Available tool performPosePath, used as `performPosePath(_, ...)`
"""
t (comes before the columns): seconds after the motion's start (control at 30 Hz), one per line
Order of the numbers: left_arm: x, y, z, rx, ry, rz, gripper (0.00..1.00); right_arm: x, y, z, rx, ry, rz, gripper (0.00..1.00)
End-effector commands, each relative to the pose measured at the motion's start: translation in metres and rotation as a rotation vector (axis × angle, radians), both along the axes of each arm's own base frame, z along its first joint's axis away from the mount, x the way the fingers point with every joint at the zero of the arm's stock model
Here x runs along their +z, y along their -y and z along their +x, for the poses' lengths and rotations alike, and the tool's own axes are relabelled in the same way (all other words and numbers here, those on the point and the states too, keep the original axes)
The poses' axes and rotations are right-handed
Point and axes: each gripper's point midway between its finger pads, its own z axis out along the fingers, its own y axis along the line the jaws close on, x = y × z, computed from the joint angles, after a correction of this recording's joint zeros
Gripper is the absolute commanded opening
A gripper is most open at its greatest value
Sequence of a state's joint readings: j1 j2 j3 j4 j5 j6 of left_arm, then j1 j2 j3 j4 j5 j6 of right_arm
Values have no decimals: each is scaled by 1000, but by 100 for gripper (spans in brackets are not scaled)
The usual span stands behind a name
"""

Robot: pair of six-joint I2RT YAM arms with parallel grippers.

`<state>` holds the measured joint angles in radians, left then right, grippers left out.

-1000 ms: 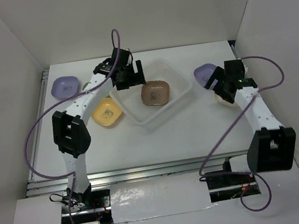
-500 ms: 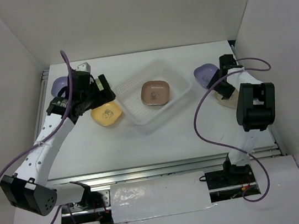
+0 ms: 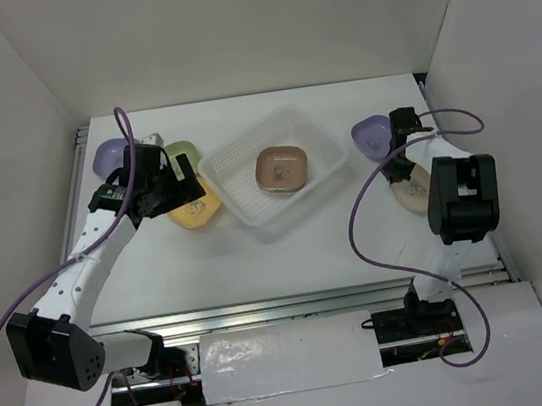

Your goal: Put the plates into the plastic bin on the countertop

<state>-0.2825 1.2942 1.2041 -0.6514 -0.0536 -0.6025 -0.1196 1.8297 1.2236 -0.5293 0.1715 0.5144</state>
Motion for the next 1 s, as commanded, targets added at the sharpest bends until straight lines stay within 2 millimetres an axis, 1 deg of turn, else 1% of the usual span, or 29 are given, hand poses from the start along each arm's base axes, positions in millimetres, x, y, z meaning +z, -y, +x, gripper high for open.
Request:
performPosePath(0.0, 18, -4, 4, 15, 62, -2, 99, -2, -19, -32, -10, -9, 42, 0)
performPosePath(0.03, 14, -12, 2, 55, 52, 17, 99, 6, -26, -34, -2, 19, 44, 0)
performPosePath(0.07, 12, -20, 3, 100, 45, 22, 99, 13, -28, -38, -3, 37, 35, 0)
performPosePath(0.1, 8, -29, 1, 147, 36, 32, 99, 35, -34, -38, 10, 98, 26, 0)
performPosePath(0.13, -1, -45, -3, 241, 17, 39, 99, 47, -58, -39, 71, 122, 23, 0)
performPosePath(0.17, -6, -54, -5, 287, 8, 34, 99, 77, -66, -33, 91, 191, -8, 0)
performPosePath(0.2, -17, -61, -13, 348, -10, 8, 99, 90, -78, -36, 122, 199, -25, 0)
performPosePath(0.23, -21, -73, -12, 399, -5, -7, 99, 106, -90, -34, 152, 230, -44, 0)
performPosePath(0.27, -26, -77, -15, 421, -10, -24, 99, 137, -116, -27, 210, 302, -68, 0)
performPosePath(0.3, -34, -82, -21, 458, -19, -41, 99, 147, -126, -28, 240, 312, -83, 0)
performPosePath(0.33, -37, -90, -20, 490, -14, -51, 99, 159, -137, -25, 268, 333, -90, 0)
performPosePath(0.37, -39, -93, -21, 507, -10, -55, 99, 178, -162, -17, 324, 371, -78, 0)
performPosePath(0.4, -45, -96, -24, 527, -21, -59, 99, 180, -172, -16, 369, 355, -93, 0)
performPosePath(0.43, -49, -103, -25, 555, -29, -59, 99, 170, -183, -9, 402, 314, -112, 0)
performPosePath(0.47, -51, -105, -23, 563, -27, -63, 99, 194, -207, -1, 446, 357, -110, 0)
performPosePath(0.5, -61, -107, -24, 571, -52, -65, 99, 192, -212, -2, 461, 321, -148, 0)
performPosePath(0.53, -64, -110, -23, 584, -59, -68, 99, 199, -230, 15, 481, 333, -156, 0)
performPosePath(0.57, -68, -109, -20, 580, -65, -76, 99, 200, -242, 20, 501, 335, -158, 0)
performPosePath(0.6, -78, -109, -19, 584, -94, -70, 99, 198, -256, 19, 538, 317, -167, 0)
performPosePath(0.63, -82, -110, -18, 595, -106, -65, 99, 175, -269, 30, 558, 263, -178, 0)
performPosePath(0.67, -87, -112, -17, 609, -114, -56, 99, 197, -283, 44, 561, 316, -153, 0)
performPosePath(0.7, -96, -114, -14, 621, -126, -48, 99, 189, -290, 43, 580, 275, -158, 0)
performPosePath(0.73, -100, -113, -13, 623, -137, -47, 99, 184, -306, 58, 596, 279, -152, 0)
performPosePath(0.77, -104, -122, -13, 651, -144, -49, 99, 179, -312, 61, 608, 266, -158, 0)
performPosePath(0.8, -110, -120, -8, 640, -151, -54, 99, 172, -316, 62, 620, 246, -167, 0)
performPosePath(0.87, -116, -121, -4, 634, -158, -63, 99, 153, -326, 65, 655, 221, -170, 1)
performPosePath(0.9, -122, -120, 0, 625, -172, -61, 99, 148, -330, 69, 660, 231, -159, 1)
performPosePath(0.93, -125, -121, 1, 626, -175, -58, 99, 138, -329, 65, 666, 207, -163, 3)
performPosePath(0.97, -128, -120, 3, 618, -179, -58, 99, 135, -328, 65, 666, 202, -168, 5)
